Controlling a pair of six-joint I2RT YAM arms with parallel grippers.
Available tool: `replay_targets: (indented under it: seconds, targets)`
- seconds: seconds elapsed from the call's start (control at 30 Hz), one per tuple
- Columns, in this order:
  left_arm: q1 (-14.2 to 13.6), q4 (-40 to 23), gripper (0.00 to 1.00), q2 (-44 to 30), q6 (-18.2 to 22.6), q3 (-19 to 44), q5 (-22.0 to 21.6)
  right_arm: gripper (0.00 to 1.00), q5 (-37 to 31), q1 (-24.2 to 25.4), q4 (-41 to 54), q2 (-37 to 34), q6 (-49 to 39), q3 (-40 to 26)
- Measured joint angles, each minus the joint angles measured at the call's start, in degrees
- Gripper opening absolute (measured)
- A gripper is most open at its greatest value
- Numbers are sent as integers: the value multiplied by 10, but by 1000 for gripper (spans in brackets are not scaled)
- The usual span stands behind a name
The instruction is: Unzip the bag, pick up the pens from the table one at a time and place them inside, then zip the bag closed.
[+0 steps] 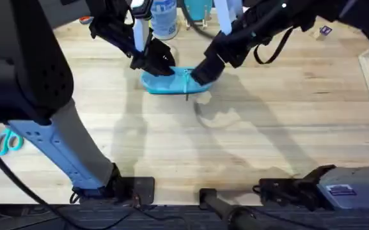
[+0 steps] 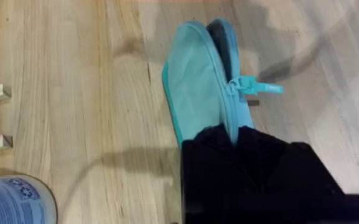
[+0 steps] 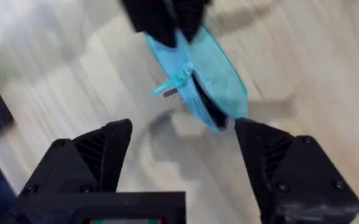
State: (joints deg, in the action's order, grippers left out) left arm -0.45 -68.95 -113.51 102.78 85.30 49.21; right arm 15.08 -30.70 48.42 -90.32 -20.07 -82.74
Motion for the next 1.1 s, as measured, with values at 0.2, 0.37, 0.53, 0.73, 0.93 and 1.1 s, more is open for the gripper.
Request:
replay_targets:
  seconds: [0.2,0.37,0.53,0.73,0.93,1.1]
  targets:
    - [0,0,42,0,0,0,0,995,-11,0,11,0,229,0]
    - [0,0,42,0,0,0,0,995,-11,0,13,0,317,0]
    - [0,0,42,0,0,0,0,995,-11,0,13,0,365,0]
    - [0,0,42,0,0,0,0,996,-53,-6,9,0,393,0]
    - [0,0,42,0,0,0,0,996,-133,-43,10,0,399,0]
    - [0,0,42,0,0,0,0,995,-199,-69,21,0,400,3]
